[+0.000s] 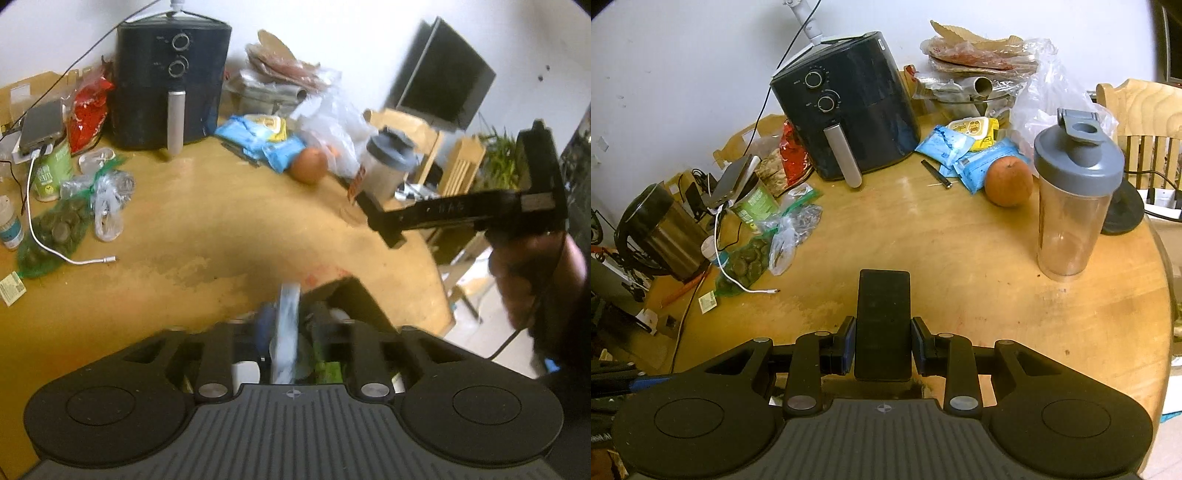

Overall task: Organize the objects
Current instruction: 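Lower the marble strip and black block into the box and open both tools, then withdraw both open tools up from the box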

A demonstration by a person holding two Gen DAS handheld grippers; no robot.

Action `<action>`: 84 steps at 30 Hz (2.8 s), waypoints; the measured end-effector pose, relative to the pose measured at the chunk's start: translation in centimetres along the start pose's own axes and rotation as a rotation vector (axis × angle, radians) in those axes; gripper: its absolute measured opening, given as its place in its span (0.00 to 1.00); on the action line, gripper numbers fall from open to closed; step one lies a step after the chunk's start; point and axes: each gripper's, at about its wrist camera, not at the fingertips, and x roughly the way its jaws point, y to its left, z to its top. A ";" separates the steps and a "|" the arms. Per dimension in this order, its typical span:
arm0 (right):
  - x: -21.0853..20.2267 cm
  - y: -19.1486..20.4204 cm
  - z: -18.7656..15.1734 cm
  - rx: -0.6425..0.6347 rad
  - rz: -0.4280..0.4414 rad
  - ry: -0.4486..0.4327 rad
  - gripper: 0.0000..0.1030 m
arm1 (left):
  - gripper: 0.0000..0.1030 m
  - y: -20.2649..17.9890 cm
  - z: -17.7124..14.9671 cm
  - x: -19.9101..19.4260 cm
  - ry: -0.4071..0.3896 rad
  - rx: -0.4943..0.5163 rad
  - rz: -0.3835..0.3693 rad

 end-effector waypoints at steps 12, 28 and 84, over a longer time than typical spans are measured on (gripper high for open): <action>-0.5 0.4 -1.6 -0.032 0.039 0.041 0.33 | 0.51 1.3 -0.7 -1.2 -0.052 -0.197 0.129; -2.0 2.3 -1.4 -0.141 0.162 0.057 0.33 | 0.53 0.0 -2.0 -2.1 -0.065 -0.353 0.257; 1.8 1.0 -8.5 -0.236 -0.197 0.456 1.00 | 1.00 -1.9 -4.7 2.6 0.354 -0.350 0.444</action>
